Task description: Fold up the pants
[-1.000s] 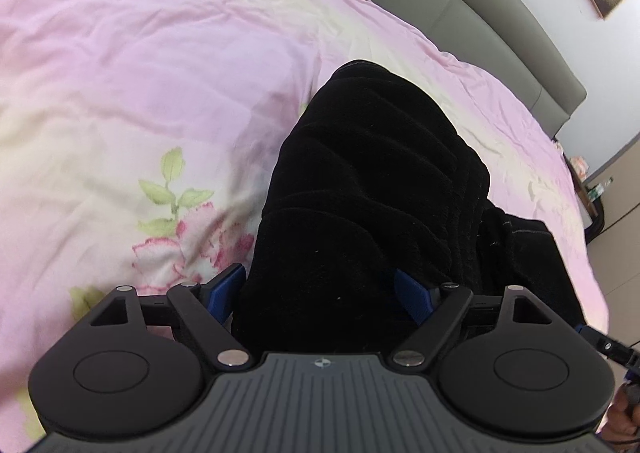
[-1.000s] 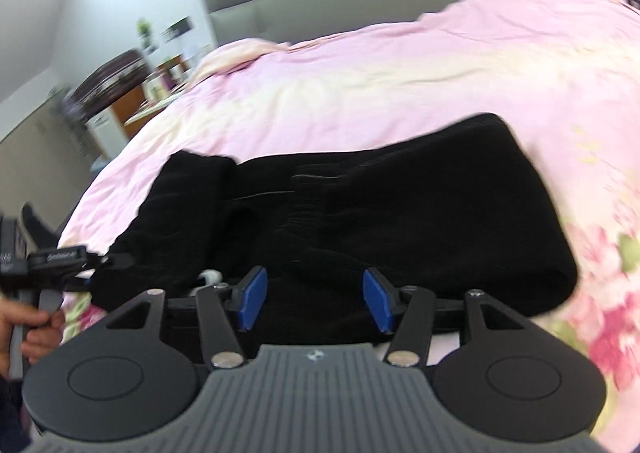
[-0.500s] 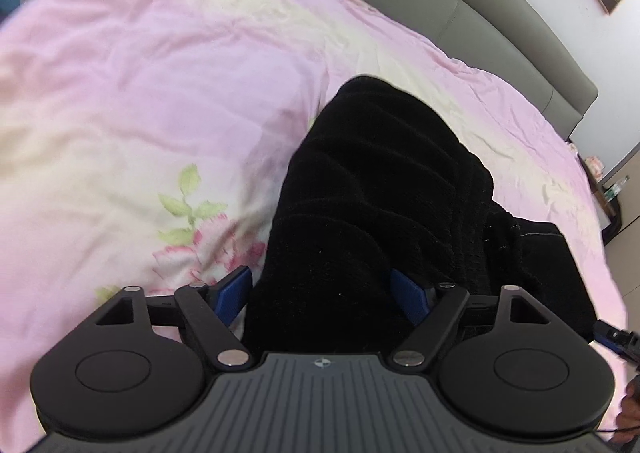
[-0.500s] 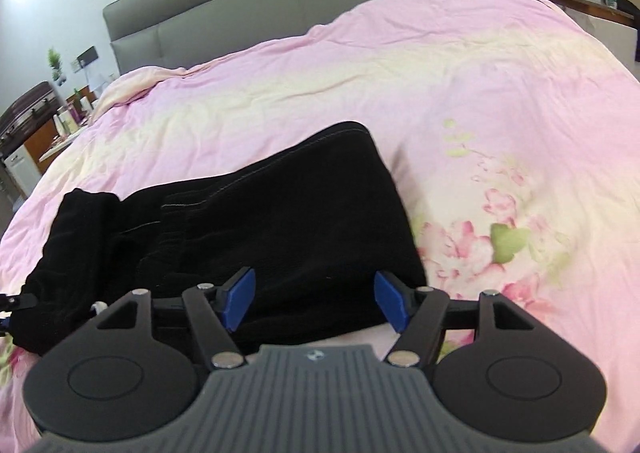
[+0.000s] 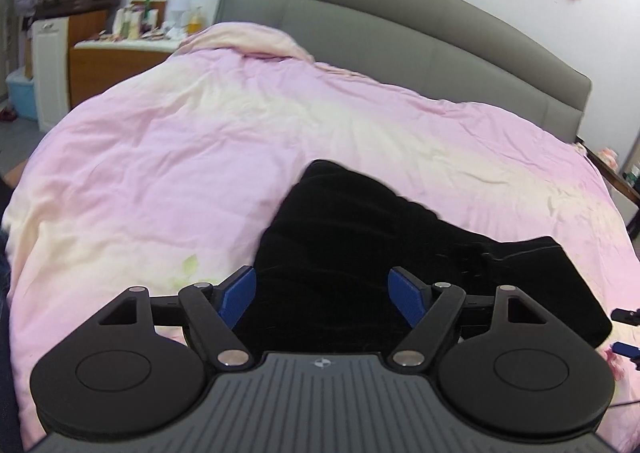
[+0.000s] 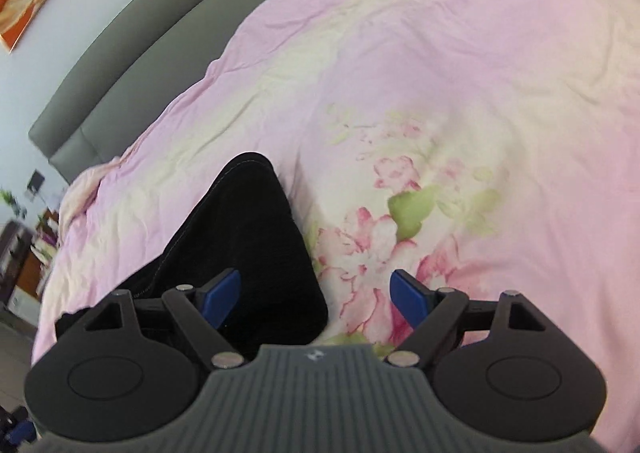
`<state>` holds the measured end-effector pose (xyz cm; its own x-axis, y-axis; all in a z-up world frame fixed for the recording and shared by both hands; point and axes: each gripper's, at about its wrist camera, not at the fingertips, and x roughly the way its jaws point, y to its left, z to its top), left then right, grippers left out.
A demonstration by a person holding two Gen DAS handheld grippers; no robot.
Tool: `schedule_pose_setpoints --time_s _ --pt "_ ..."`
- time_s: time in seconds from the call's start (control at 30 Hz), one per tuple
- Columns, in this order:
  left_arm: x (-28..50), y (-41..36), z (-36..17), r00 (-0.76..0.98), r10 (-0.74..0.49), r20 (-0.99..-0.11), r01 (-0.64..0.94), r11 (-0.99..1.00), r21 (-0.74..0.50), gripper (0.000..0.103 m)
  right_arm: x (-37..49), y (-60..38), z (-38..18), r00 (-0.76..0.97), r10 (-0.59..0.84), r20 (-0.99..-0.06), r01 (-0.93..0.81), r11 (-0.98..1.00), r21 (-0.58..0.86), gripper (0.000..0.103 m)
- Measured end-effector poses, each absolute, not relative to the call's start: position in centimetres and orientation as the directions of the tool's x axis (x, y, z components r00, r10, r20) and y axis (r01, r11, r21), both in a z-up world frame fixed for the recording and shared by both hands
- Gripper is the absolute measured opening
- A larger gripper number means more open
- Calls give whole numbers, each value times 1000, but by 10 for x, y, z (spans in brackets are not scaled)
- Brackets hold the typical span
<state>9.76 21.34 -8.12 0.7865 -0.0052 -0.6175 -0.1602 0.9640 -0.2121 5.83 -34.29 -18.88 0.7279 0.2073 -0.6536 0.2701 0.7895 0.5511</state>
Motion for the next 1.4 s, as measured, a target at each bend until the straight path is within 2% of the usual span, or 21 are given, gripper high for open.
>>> schedule_pose_setpoints --time_s 0.27,0.5,0.6,0.7,0.87,0.97,1.0,1.1,1.23,1.3,1.4 --pt "140 103 -68 777 -112 -619 68 993 -94 89 55 -360 -204 743 284 -606 301 666 682 79" --pt "163 12 -94 727 -213 -653 260 965 -25 89 62 -343 -217 737 370 -565 222 657 720 80" --pt "172 -11 -108 701 -252 -667 310 950 -34 89 66 -338 -218 748 389 -538 185 656 732 80" --pt "182 -19 -121 679 -254 -689 298 953 -57 89 69 -336 -221 757 396 -519 169 649 742 80" --pt "197 -10 -153 578 -305 -757 254 949 -188 87 76 -337 -230 772 397 -497 168 627 761 80" --pt "199 -5 -170 549 -311 -775 233 948 -215 85 80 -336 -233 783 397 -480 159 617 770 80" --pt "198 -6 -173 549 -312 -775 240 948 -211 85 82 -335 -234 784 394 -479 157 621 768 79" --pt "196 -18 -177 544 -285 -789 251 953 -170 86 89 -326 -232 774 394 -495 126 671 731 61" --pt "192 -22 -167 554 -269 -788 238 958 -159 84 88 -324 -226 784 395 -479 96 684 723 51" --pt "185 -19 -156 583 -270 -767 228 960 -165 81 86 -328 -225 791 407 -456 101 649 754 51" --pt "172 -11 -139 646 -244 -723 213 968 -136 81 87 -329 -234 767 397 -503 156 646 747 53"
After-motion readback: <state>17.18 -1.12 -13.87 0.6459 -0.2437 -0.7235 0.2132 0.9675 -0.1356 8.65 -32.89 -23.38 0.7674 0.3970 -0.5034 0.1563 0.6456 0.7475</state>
